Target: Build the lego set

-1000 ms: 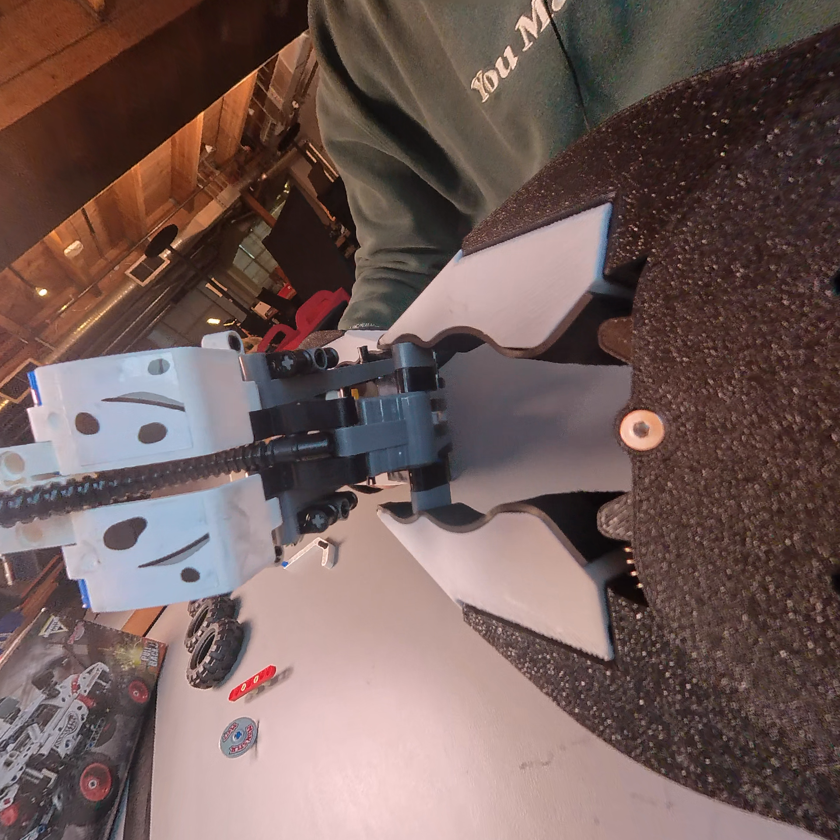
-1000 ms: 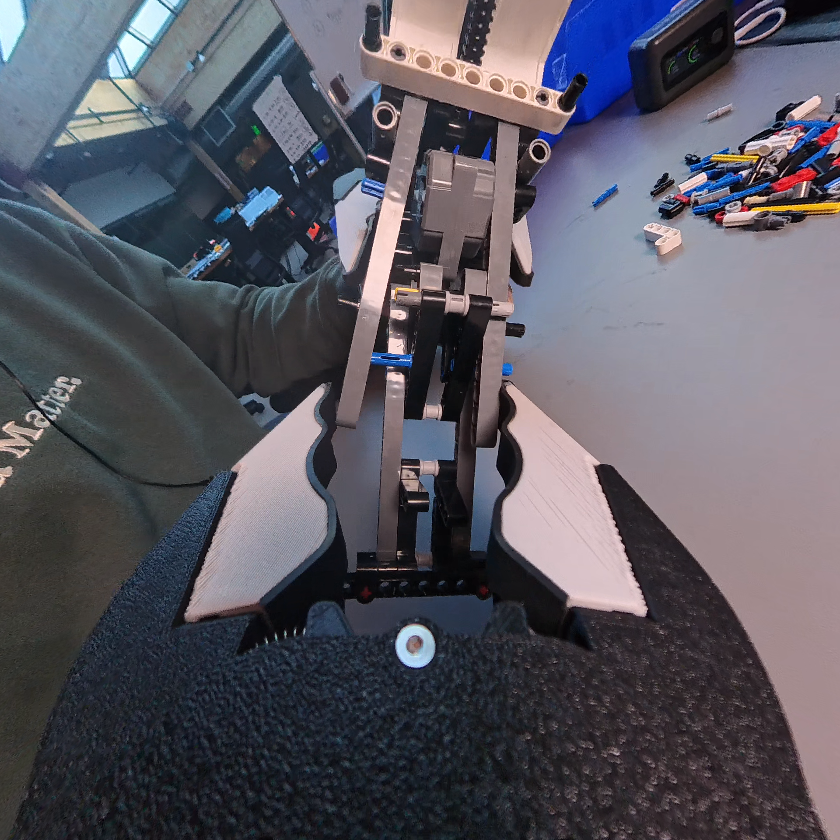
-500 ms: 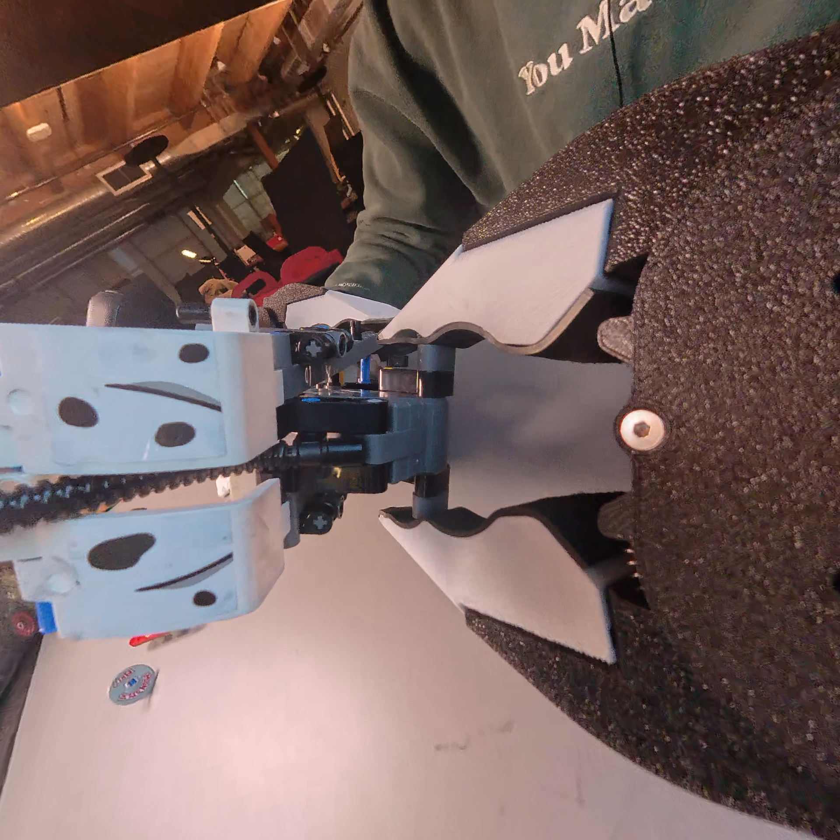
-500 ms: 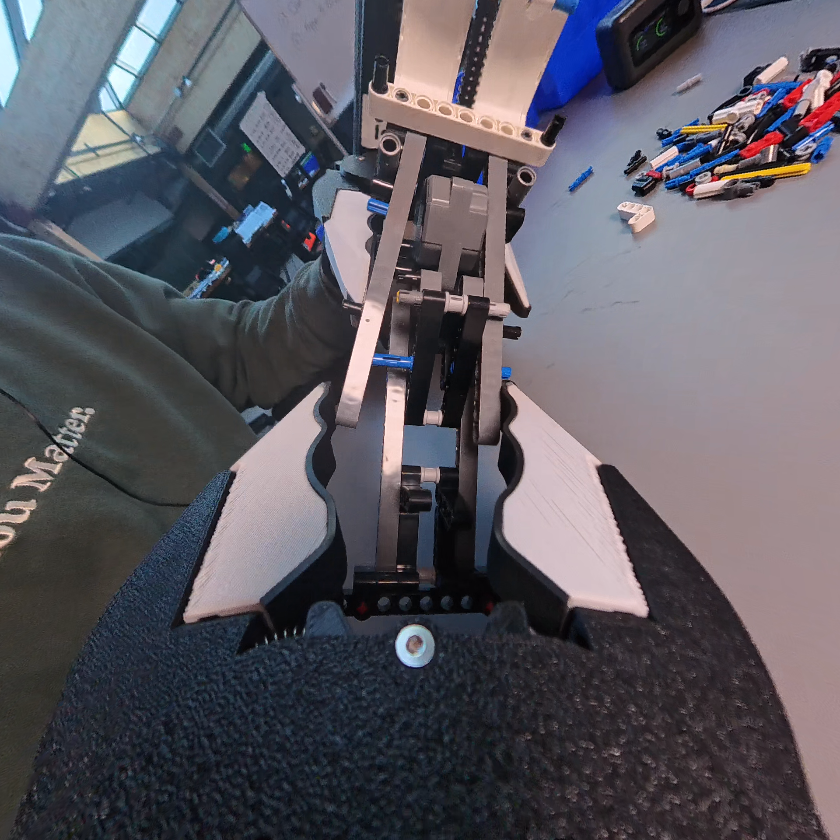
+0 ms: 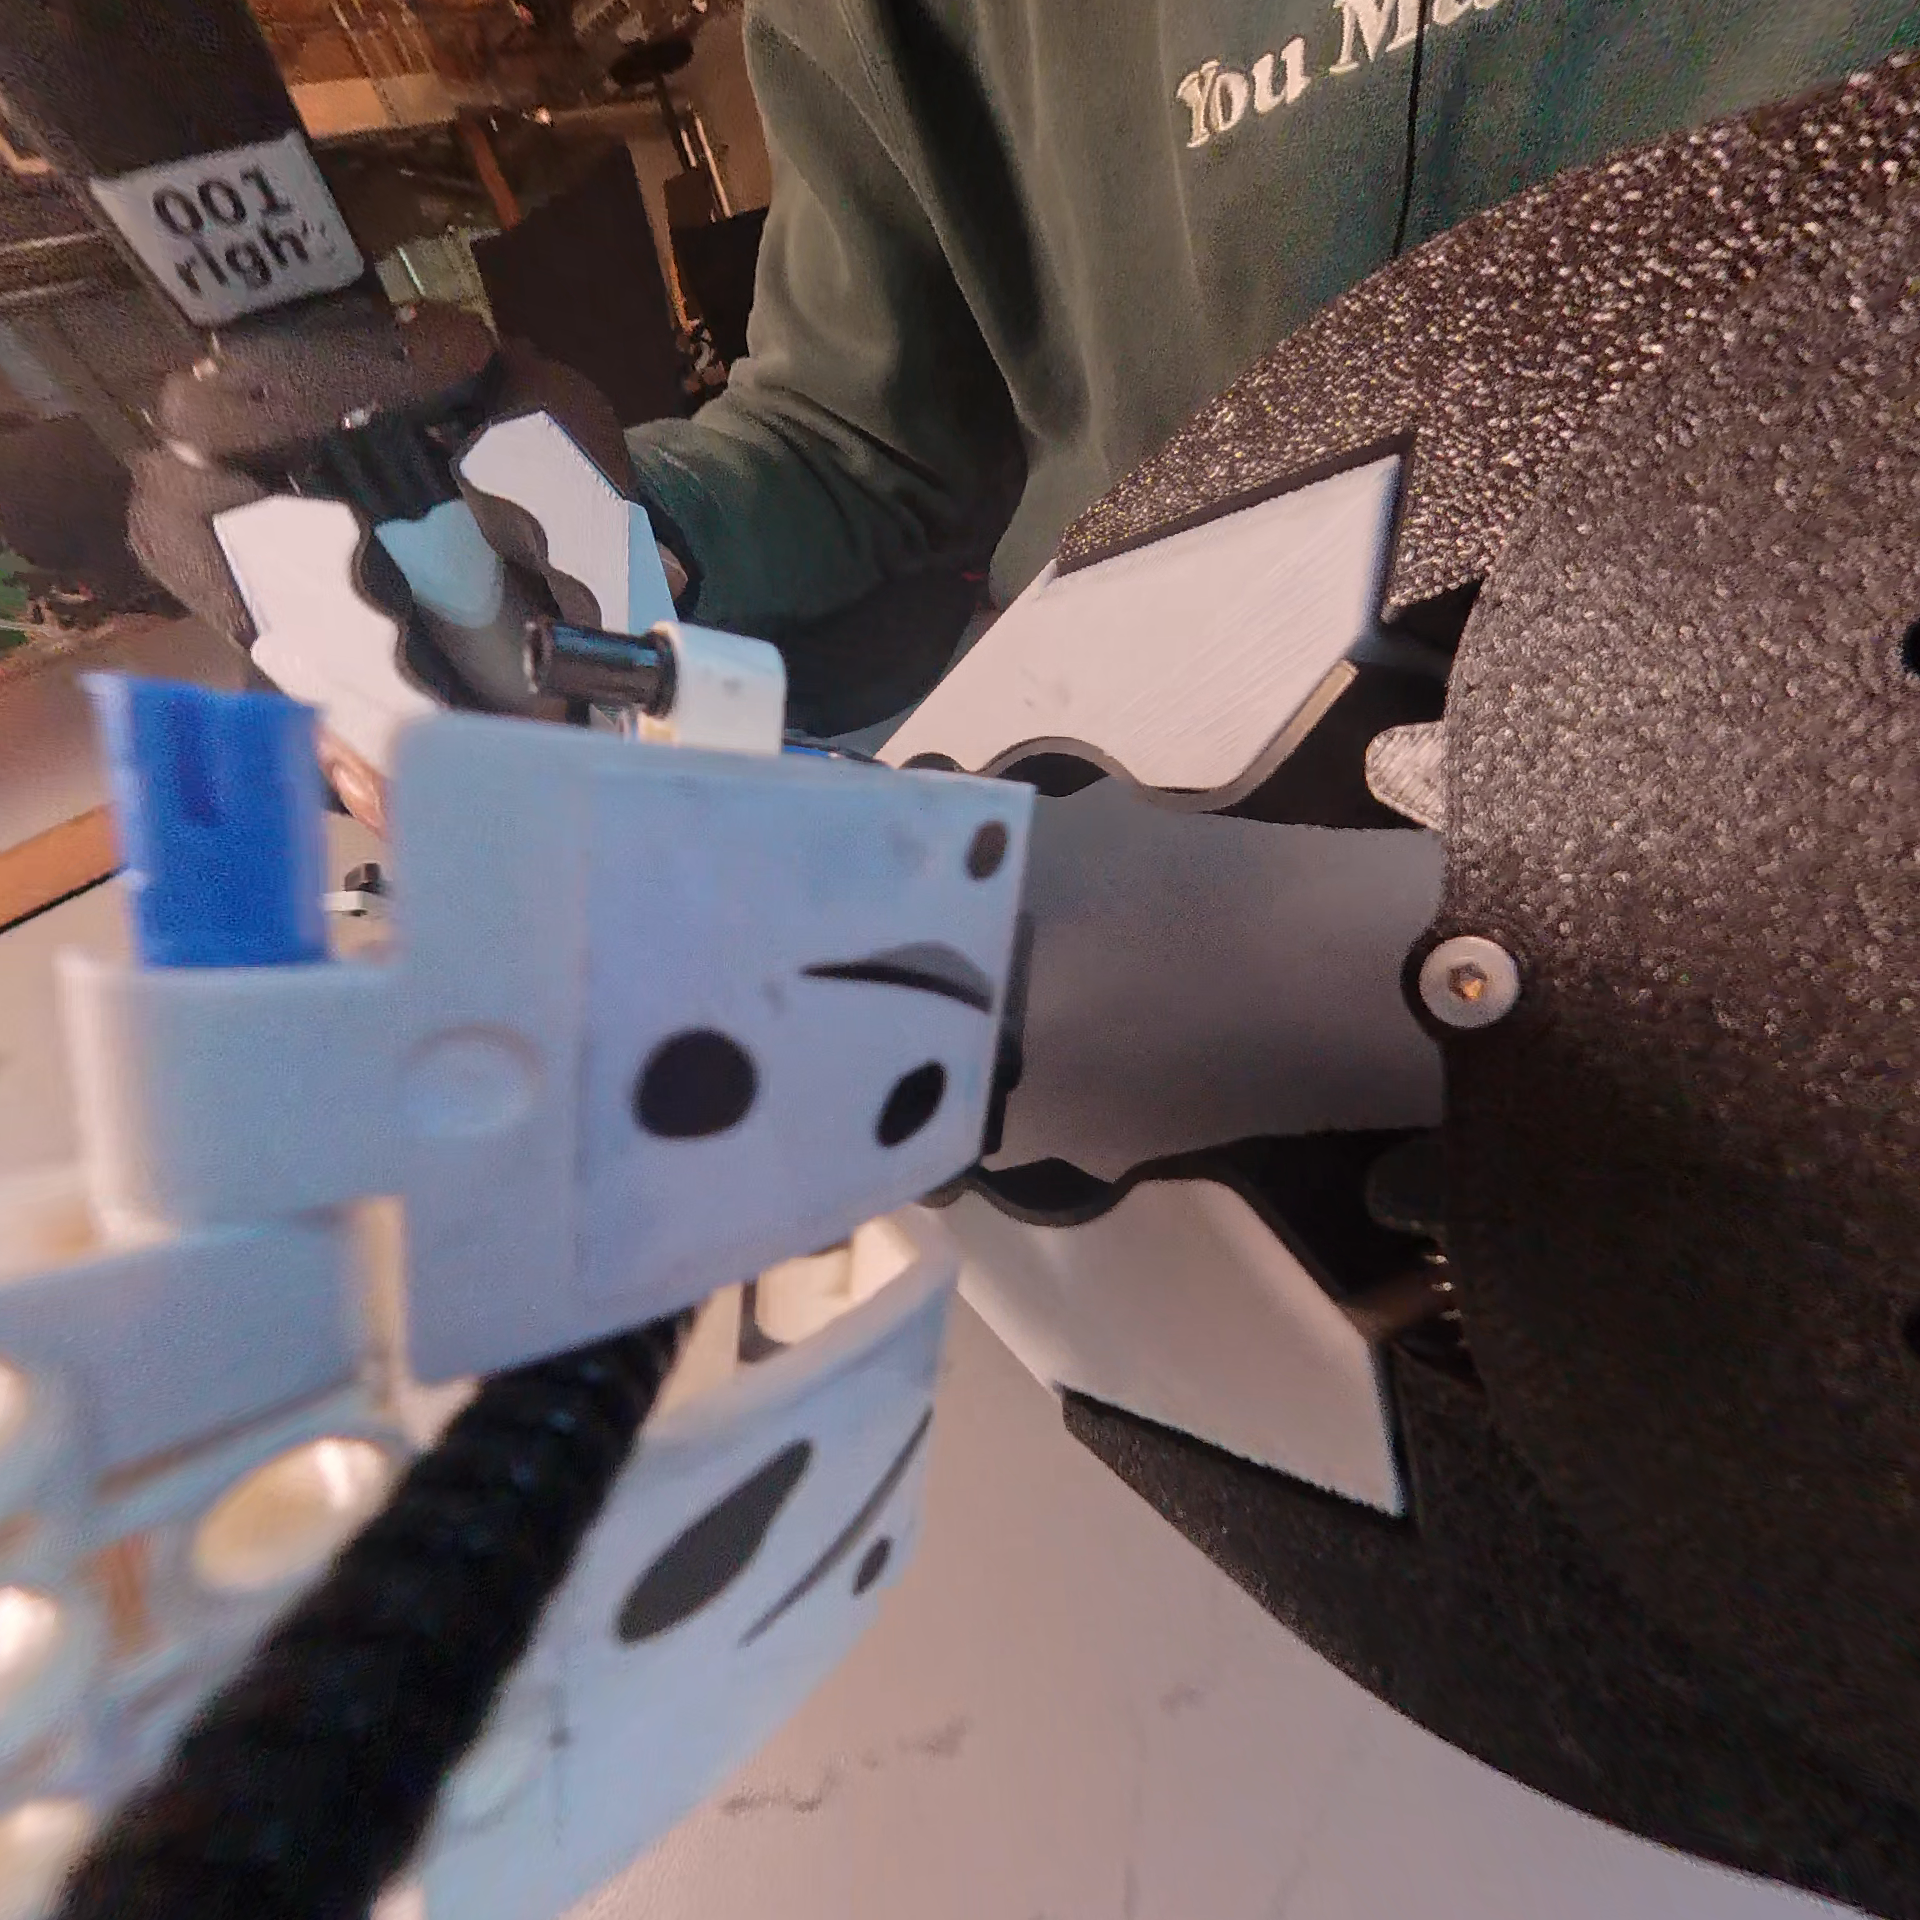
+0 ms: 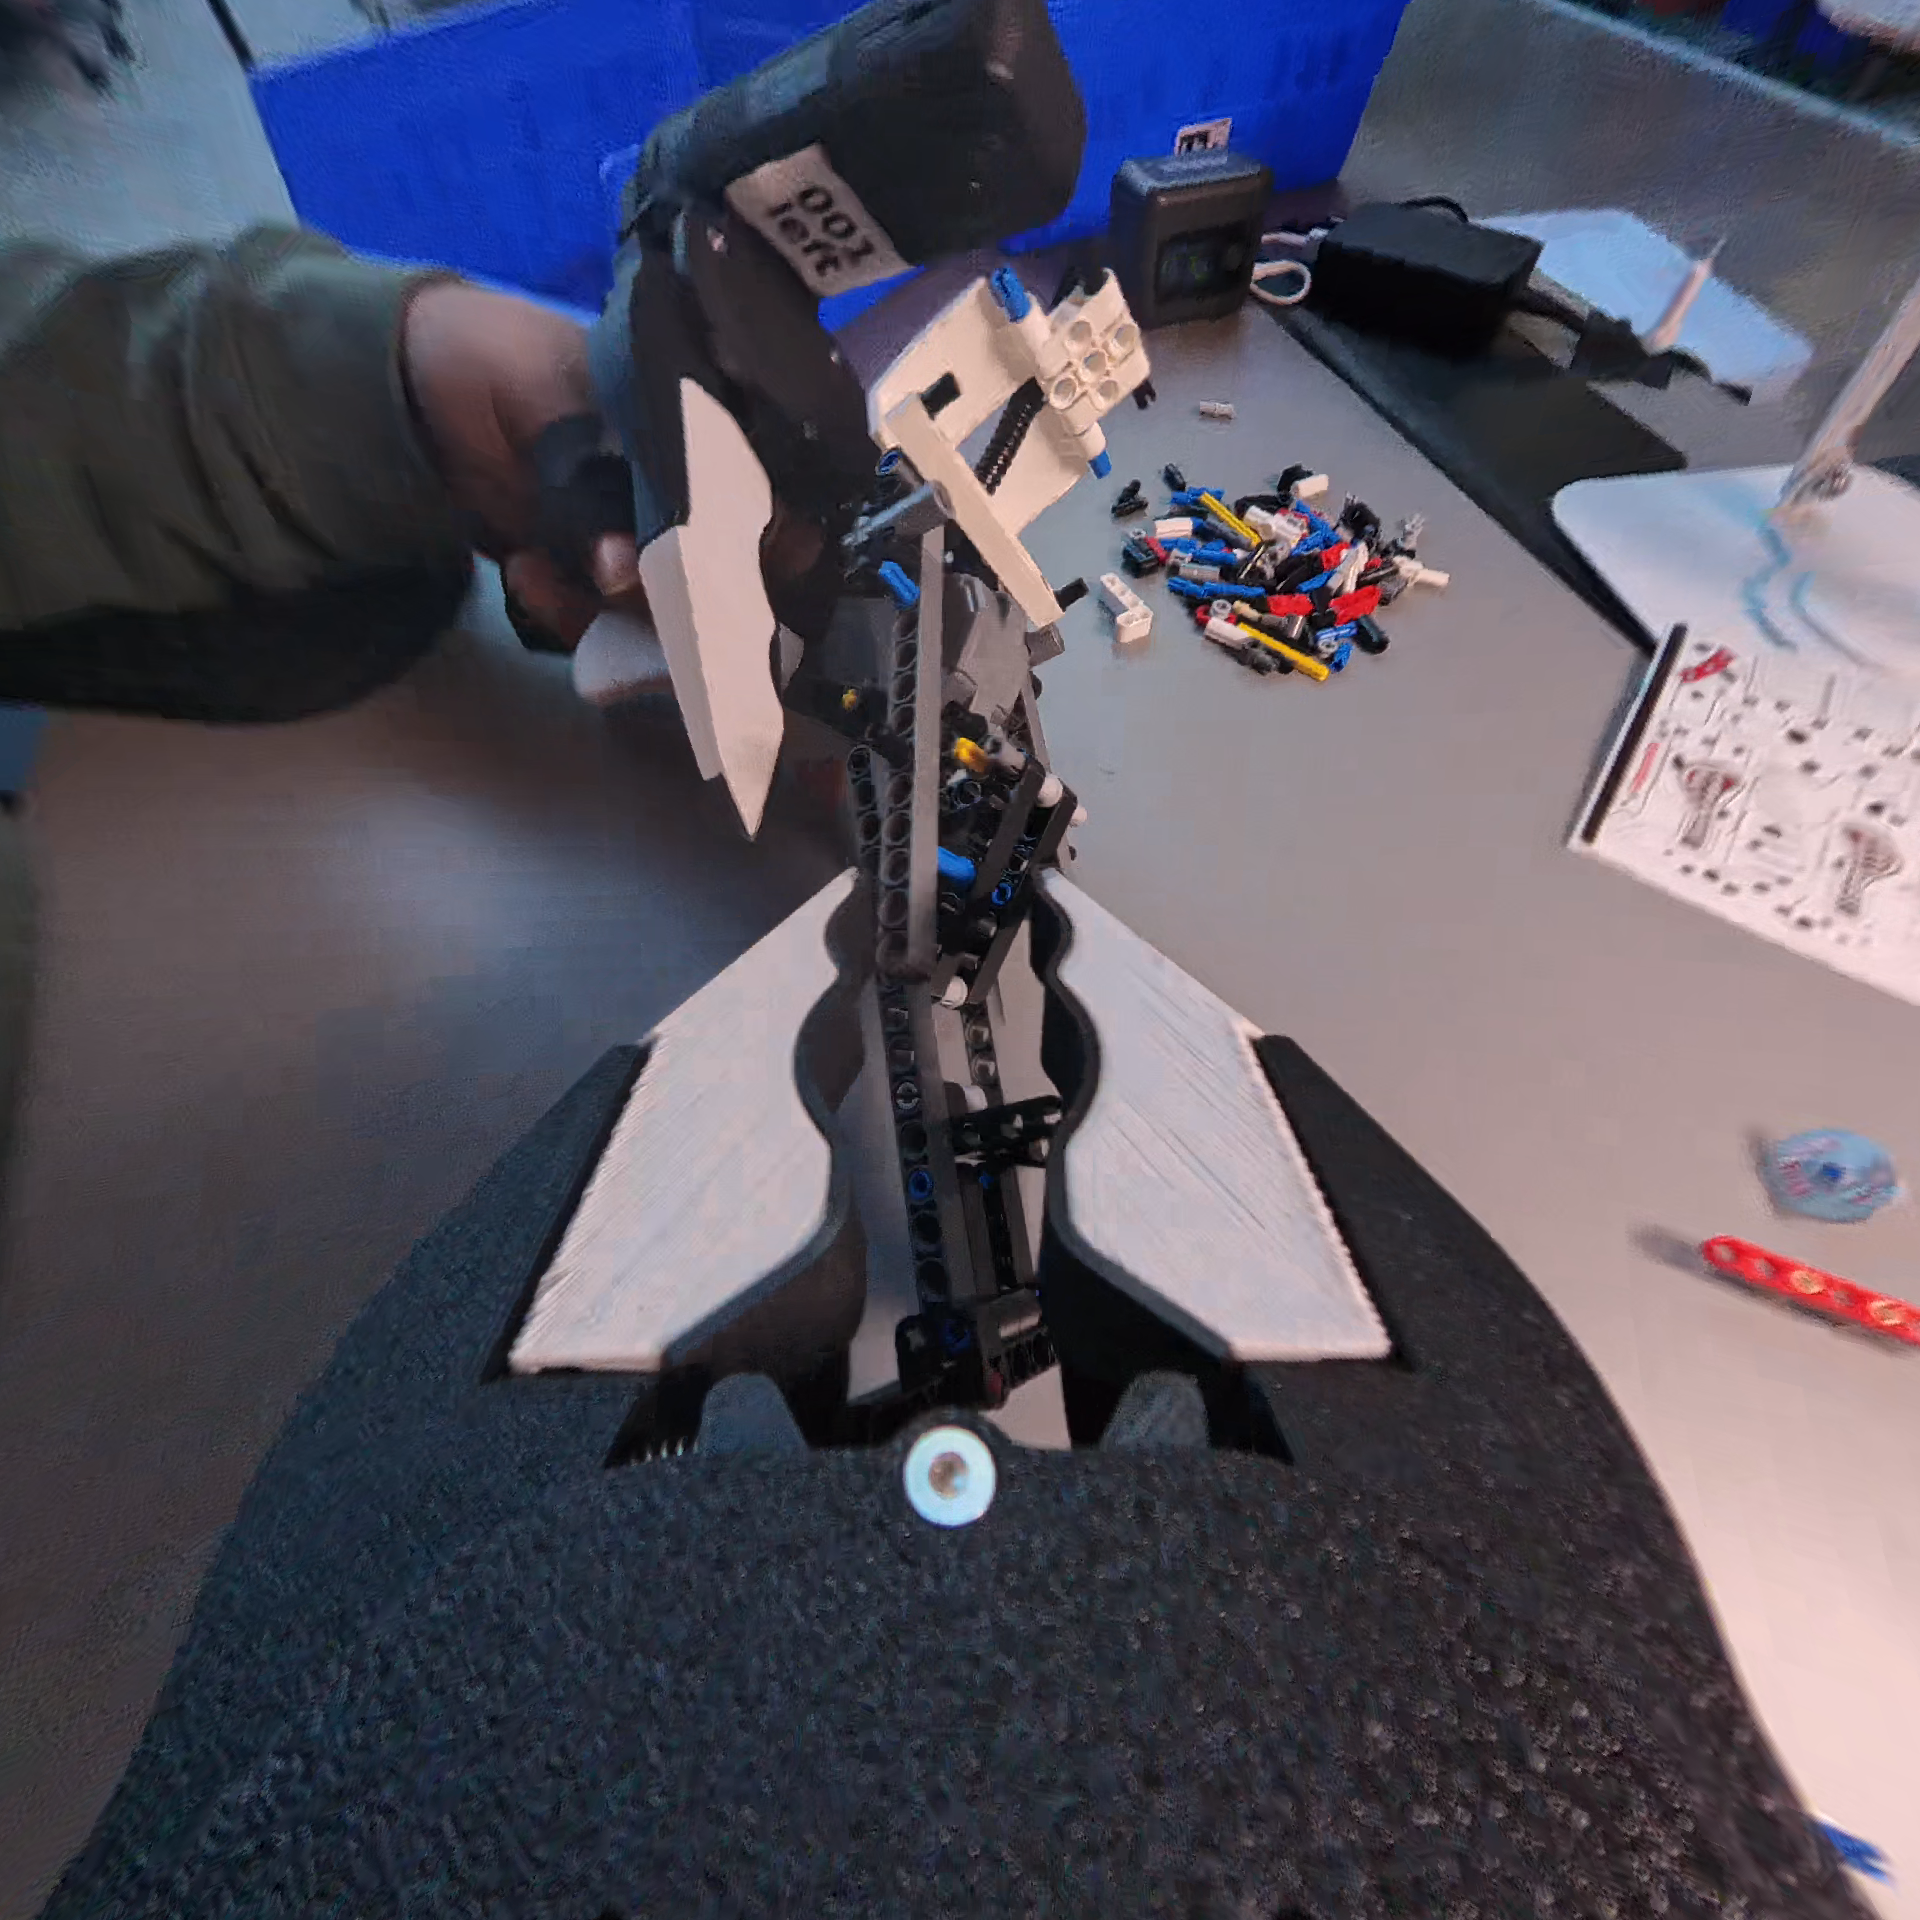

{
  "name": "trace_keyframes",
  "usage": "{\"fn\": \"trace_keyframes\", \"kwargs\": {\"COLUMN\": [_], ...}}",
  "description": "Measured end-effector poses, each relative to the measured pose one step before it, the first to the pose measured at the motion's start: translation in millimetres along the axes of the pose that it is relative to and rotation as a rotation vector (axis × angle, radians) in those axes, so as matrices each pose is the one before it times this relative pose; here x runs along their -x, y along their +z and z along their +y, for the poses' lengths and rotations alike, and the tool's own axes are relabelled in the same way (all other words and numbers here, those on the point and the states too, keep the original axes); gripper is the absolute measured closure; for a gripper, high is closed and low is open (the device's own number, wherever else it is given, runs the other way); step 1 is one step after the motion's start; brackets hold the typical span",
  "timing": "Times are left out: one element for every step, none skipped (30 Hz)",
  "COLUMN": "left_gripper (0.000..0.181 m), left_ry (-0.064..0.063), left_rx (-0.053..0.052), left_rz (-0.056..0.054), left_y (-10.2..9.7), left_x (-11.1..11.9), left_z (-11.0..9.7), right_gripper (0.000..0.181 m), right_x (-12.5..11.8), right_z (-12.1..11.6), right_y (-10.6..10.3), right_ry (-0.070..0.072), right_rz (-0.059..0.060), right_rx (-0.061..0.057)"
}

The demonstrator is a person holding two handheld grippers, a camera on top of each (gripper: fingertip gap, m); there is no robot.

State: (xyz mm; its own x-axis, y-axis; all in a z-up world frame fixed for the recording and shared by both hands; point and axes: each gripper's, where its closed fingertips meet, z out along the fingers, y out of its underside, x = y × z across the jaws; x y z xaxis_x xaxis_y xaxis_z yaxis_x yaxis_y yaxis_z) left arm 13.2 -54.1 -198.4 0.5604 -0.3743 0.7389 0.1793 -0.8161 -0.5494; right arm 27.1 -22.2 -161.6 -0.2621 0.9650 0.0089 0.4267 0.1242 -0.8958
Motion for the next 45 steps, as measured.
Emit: {"fn": "trace_keyframes", "kwargs": {"left_gripper": [0.11, 0.111, 0.111, 0.111, 0.111, 0.112, 0.107, 0.102, 0.095, 0.092, 0.092, 0.093, 0.095, 0.101, 0.109, 0.117, 0.124, 0.13, 0.134, 0.138, 0.14, 0.141, 0.144, 0.147, 0.151, 0.155, 0.159, 0.164, 0.168, 0.171, 0.17, 0.169, 0.165, 0.161, 0.162, 0.165, 0.168, 0.171, 0.172, 0.173, 0.173, 0.173, 0.174, 0.174, 0.174], "left_ry": [0.0015, 0.0003, 0.0053, 0.0133, 0.0165, 0.0193, 0.0201, 0.0211, 0.0204, 0.0287, 0.0349, 0.0444, 0.0712, 0.0827, 0.076, 0.0661, 0.0591, 0.0578, 0.0546, 0.0468, 0.0342, 0.0261, 0.0247, 0.026, 0.026, 0.0152, 0.0072, 0.0042, -0.0004, 0.0012, 0.0064, 0.0058, 0.006, 0.0034, 0.0037, 0.0089, 0.0147, 0.0163, 0.021, 0.0224, 0.0146, 0.0083, 0.0037, 0.0034, 0.0006], "left_rx": [0.0124, 0.0058, 0.0113, 0.0055, -0.0166, -0.0139, 0.0041, 0.0205, 0.0226, 0.0074, -0.0136, -0.0241, -0.0251, -0.0203, -0.0126, -0.0074, 0.0015, 0.0207, 0.0451, 0.0618, 0.0623, 0.0562, 0.0532, 0.0401, 0.0238, 0.0182, 0.0151, 0.0054, -0.0049, -0.0097, -0.0036, -0.0045, -0.0046, -0.0041, -0.0088, -0.0089, -0.0062, 0.0006, 0.0065, 0.0078, 0.0039, -0.0011, -0.0058, -0.0065, -0.0067], "left_rz": [-0.0066, -0.0083, -0.0091, -0.001, -0.0021, -0.0119, -0.023, -0.025, -0.0359, -0.0429, -0.0484, -0.068, -0.0718, -0.0519, -0.0089, 0.0355, 0.0477, 0.0386, 0.0317, 0.0349, 0.0417, 0.0488, 0.0454, 0.0187, 0.0086, 0.013, 0.001, -0.0023, 0.0169, -0.0022, -0.0038, -0.0044, -0.0091, -0.0116, -0.0107, -0.0209, -0.026, -0.0222, -0.0343, -0.0321, -0.0288, -0.0195, -0.0097, -0.0094, -0.0056], "left_y": [1.25, 0.47, -0.38, -1.63, -3.37, -5.21, -6.3, -7.54, -9.16, -11.24, -13.38, -14.35, -13.32, -10.14, -5.66, -0.72, 4.21, 8.33, 10.95, 11.87, 11.76, 10.94, 9.86, 7.93, 5.81, 4.25, 2.83, 1.6, 0.52, 0.32, 0.38, 0.4, 0.57, 1.05, 0.67, 0.37, 0.14, -0.06, -0.44, -1.17, -0.97, -0.57, -0.47, -0.37, -0.5], "left_x": [0.02, 0.18, 0.52, -1.16, -1.97, -0.92, 0.6, 0.3, 0.57, 0.03, -0.41, 1.53, 1.39, -1.72, -7.79, -14.0, -14.66, -11.39, -7.75, -6.04, -5.85, -6.35, -5.31, -1.0, 0.66, 0.29, 2.32, 2.59, -1.09, 1.03, 0.52, 0.1, 0.6, 1.12, 0.61, 1.67, 1.89, 0.9, 2.52, 2.28, 2.17, 1.09, -0.09, 0.4, 0.63], "left_z": [2.3, 0.94, 1.66, 0.68, -2.21, -0.64, 3.91, 9.42, 11.94, 10.35, 6.24, 1.32, -3.06, -6.81, -9.41, -10.65, -9.85, -6.34, -1.39, 1.88, 2.63, 2.13, 2.26, 0.76, -0.74, -0.91, -0.5, -0.83, -1.39, -1.35, -0.24, -0.4, -0.45, -0.32, -1.0, -1.08, -0.7, 0.13, 1.15, 1.57, 1.25, 0.86, 0.41, 0.66, 0.87], "right_gripper": [0.164, 0.172, 0.173, 0.173, 0.173, 0.174, 0.175, 0.175, 0.175, 0.175, 0.176, 0.175, 0.175, 0.175, 0.176, 0.175, 0.175, 0.175, 0.175, 0.175, 0.175, 0.175, 0.175, 0.174, 0.174, 0.171, 0.159, 0.151, 0.148, 0.146, 0.145, 0.145, 0.144, 0.144, 0.145, 0.145, 0.151, 0.155, 0.157, 0.158, 0.159, 0.16, 0.161, 0.162, 0.162], "right_x": [3.14, -0.43, 0.08, -0.05, -0.01, 0.66, 2.9, 3.37, 2.88, 3.72, 5.77, 9.76, 12.78, 12.21, 9.56, 6.65, 5.61, 4.82, 4.64, 3.8, 1.81, -0.05, -1.26, -1.08, -1.25, -1.9, -0.34, 0.5, 0.42, 0.46, 0.63, 1.95, 1.3, -1.42, -2.18, -0.46, -0.37, 0.92, -0.05, -1.46, -0.95, 0.08, 0.87, 0.22, -0.18], "right_z": [-0.2, -0.38, 1.23, -0.81, -0.3, 0.57, -0.56, 0.04, 2.29, 4.99, 4.24, 2.77, 1.25, -0.22, -1.09, -1.38, -0.48, -2.46, -3.06, -2.08, -1.23, -0.88, -0.73, -0.21, 0.22, 0.65, -0.14, -0.8, -0.51, 1.4, 2.93, 3.17, 2.23, 2.56, 4.35, 3.32, 0.85, 0.28, -0.69, -1.17, -0.65, -0.74, -0.36, -0.43, -0.62], "right_y": [0.31, 1.12, 0.99, -0.31, -1.34, -2.39, -3.83, -4.96, -5.43, -5.0, -4.3, -3.04, -0.63, 2.42, 5.2, 6.89, 7.73, 6.66, 4.64, 2.91, 1.82, 1.23, 0.81, 0.35, -0.98, -2.51, -4.44, -6.01, -6.5, -4.93, -2.44, 0.59, 2.87, 4.36, 5.03, 4.84, 4.03, 3.57, 2.56, 1.33, 1.28, 1.07, 0.93, 1.03, 1.01], "right_ry": [-0.0893, -0.0764, -0.0615, -0.0356, -0.0274, -0.0236, 0.0048, 0.0295, 0.0382, 0.0217, 0.0116, 0.0136, 0.0156, 0.0102, 0.0033, -0.008, -0.0094, -0.0112, -0.0054, -0.0038, -0.0128, -0.0085, 0.0038, 0.0077, 0.0019, -0.0029, -0.0043, 0.0055, 0.007, -0.0044, -0.0186, -0.0241, -0.0207, -0.0198, -0.023, -0.0199, -0.0034, 0.0068, 0.0054, 0.0036, 0.0145, 0.0195, 0.0205, 0.026, 0.0226], "right_rz": [0.0269, 0.0429, 0.0266, 0.0163, 0.0058, -0.0086, -0.0311, -0.0397, -0.0332, -0.0237, -0.0237, -0.0451, -0.0616, -0.0561, -0.0385, -0.022, -0.0198, -0.0154, -0.0183, -0.0157, -0.0021, 0.0082, 0.012, 0.011, 0.0156, 0.0252, 0.0159, 0.008, 0.006, 0.0089, 0.0124, 0.0088, 0.0118, 0.0229, 0.0193, 0.0026, -0.0047, -0.0153, -0.0076, 0.001, -0.0041, -0.012, -0.0178, -0.0136, -0.0067], "right_rx": [0.0264, 0.019, 0.0274, 0.0168, 0.0197, 0.0173, -0.0002, -0.0043, 0.006, 0.0168, 0.0102, 0.0032, -0.0026, -0.0067, -0.0061, -0.0063, -0.0012, -0.0145, -0.0147, -0.0061, -0.0043, -0.0057, -0.0071, -0.0061, -0.0017, 0.0029, -0.002, -0.0049, -0.0025, 0.0103, 0.0224, 0.026, 0.0217, 0.0221, 0.0291, 0.0187, 0.0014, 0.0003, -0.0052, -0.0097, -0.008, -0.008, -0.0069, -0.0046, -0.005]}}
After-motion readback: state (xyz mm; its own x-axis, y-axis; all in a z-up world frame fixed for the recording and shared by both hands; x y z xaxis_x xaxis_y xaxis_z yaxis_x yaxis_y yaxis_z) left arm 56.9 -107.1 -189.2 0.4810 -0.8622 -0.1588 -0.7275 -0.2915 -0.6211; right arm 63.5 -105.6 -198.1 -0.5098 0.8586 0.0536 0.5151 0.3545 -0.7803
